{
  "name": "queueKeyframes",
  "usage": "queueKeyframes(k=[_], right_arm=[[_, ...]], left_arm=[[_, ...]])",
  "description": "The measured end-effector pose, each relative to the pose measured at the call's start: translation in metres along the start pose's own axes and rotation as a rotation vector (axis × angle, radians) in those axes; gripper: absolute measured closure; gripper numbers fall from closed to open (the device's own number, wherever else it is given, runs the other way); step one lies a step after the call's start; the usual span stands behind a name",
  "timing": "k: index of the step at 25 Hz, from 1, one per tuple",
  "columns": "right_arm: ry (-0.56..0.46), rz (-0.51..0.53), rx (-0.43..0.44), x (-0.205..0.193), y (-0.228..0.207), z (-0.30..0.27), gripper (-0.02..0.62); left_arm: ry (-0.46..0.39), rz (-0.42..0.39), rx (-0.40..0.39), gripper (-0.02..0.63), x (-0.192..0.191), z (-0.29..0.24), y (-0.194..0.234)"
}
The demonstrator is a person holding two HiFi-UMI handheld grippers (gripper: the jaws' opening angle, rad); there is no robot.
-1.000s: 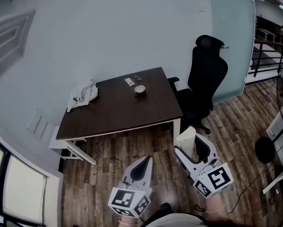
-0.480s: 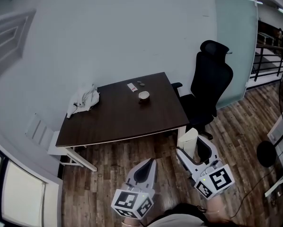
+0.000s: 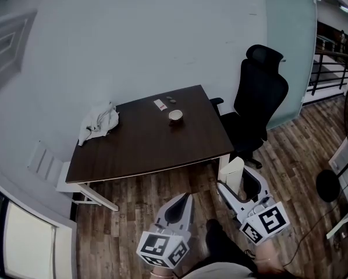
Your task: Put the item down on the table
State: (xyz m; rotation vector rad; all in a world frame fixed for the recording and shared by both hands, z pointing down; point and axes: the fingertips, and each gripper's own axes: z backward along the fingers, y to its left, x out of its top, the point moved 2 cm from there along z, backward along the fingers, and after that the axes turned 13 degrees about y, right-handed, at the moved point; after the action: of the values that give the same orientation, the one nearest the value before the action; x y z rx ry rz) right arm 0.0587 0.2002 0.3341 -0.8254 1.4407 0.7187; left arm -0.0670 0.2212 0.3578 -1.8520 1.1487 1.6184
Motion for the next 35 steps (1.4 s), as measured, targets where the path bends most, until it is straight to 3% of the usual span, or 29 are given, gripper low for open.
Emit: queueKeyframes(k=[9, 26, 35], right_arm=[[-0.007, -0.016, 0.016, -0.001, -0.037, -0.058, 0.302], [0.006, -0.008, 0.066, 0.023, -0.128, -0.201, 0.304], [0.017, 0.029, 0.104, 0.032, -0.181, -0.26, 0.304]], left_arm=[[0.011, -0.011, -0.012, 0.588, 0.013, -0.055, 0.032], [0.013, -0.003, 0.058, 0.588, 0.081, -0.176, 0.126], [0.002, 0.002, 0.083, 0.588, 0.106, -0.244, 0.154]])
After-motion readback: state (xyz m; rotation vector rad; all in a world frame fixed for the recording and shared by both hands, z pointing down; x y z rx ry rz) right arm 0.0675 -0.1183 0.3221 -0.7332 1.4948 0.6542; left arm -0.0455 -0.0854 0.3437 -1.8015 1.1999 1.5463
